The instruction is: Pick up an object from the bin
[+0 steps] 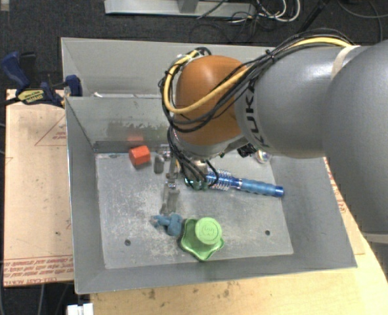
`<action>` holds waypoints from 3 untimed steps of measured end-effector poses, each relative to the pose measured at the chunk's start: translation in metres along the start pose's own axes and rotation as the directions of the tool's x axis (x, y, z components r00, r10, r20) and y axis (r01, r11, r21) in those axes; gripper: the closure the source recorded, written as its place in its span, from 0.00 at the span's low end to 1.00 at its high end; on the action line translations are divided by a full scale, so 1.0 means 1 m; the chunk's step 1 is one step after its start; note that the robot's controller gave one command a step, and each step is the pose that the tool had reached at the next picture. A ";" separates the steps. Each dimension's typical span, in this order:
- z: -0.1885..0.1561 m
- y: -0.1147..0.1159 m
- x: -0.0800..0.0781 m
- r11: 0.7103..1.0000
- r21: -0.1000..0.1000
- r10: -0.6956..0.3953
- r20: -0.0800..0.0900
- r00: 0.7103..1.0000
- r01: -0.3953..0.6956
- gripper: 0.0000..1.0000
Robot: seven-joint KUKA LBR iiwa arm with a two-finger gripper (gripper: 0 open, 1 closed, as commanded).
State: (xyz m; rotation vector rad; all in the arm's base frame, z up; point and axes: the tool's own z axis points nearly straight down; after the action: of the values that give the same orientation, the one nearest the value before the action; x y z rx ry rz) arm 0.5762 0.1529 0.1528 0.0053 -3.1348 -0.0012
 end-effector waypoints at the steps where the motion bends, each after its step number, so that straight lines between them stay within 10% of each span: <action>1: 0.059 -0.016 0.021 0.998 0.001 0.061 -0.001 0.998 -0.061 0.00; 2: 0.070 -0.020 0.068 0.941 -0.001 0.339 0.004 0.941 -0.339 0.00; 3: 0.069 -0.020 0.067 0.940 -0.002 0.342 0.005 0.940 -0.342 1.00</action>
Offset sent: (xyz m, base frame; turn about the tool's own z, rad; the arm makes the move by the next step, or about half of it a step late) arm -0.0194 -0.0158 -0.0548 0.0625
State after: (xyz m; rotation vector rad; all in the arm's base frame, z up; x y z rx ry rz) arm 0.5091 0.1324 0.0839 -0.5392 -3.0935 -0.0016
